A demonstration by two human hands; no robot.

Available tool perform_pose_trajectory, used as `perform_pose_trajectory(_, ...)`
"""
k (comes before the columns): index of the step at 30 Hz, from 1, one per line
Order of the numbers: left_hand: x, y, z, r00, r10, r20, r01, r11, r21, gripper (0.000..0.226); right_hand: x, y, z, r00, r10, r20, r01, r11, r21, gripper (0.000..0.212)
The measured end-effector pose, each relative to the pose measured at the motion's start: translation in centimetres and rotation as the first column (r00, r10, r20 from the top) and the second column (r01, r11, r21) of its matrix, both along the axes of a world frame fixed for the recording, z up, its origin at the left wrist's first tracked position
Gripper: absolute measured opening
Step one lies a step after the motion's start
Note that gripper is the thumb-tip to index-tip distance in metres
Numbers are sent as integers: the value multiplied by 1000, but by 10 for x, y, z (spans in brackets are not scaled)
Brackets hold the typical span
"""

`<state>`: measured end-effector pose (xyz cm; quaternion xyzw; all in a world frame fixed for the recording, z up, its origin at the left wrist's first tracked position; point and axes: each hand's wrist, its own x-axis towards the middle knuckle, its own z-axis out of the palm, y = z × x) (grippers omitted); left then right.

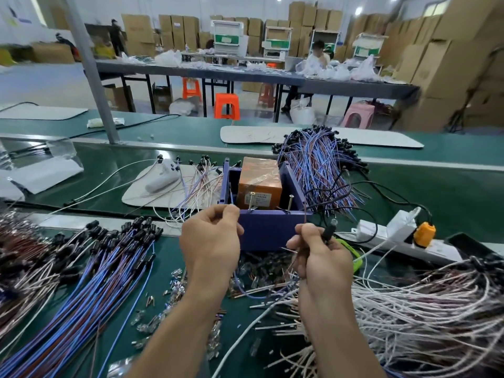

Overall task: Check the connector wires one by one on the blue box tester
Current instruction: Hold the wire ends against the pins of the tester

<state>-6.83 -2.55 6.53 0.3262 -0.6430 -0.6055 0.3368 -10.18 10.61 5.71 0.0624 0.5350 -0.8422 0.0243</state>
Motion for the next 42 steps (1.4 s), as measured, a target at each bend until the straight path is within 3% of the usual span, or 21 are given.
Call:
perform_pose_trajectory(8, -6, 10, -12, 993, 57, 105, -29, 968, -250, 34, 0, -4, -20, 999, 43, 22, -42, 997, -60, 15)
perform_pose_trajectory(12, -8, 9, -12, 995, 28, 92, -3, 965, -261, 31, 1, -2, -23, 998, 62, 28, -60, 995, -74, 37)
perform_pose_trajectory(16, -7, 12, -11, 995, 14, 95, 16, 952, -306, 31, -1, 1, -24, 999, 39, 4, -39, 998, -49, 23)
perform_pose_trajectory(21, -8, 13, -12, 994, 17, 111, 20, 946, -323, 31, -2, 0, -28, 999, 35, -4, -35, 999, -34, 22)
perform_pose_trajectory(33, -8, 16, -16, 994, 33, 102, 14, 907, -420, 33, -7, 1, -30, 999, 23, -25, -24, 999, -32, 44)
perform_pose_trajectory(38, -9, 17, -18, 995, 22, 93, 21, 899, -436, 31, -12, 0, -30, 999, -15, -29, 16, 999, 33, 20)
perform_pose_trajectory(42, -9, 16, -18, 995, 28, 94, 16, 899, -438, 32, -18, -2, -32, 997, -65, -32, 67, 994, 81, 21)
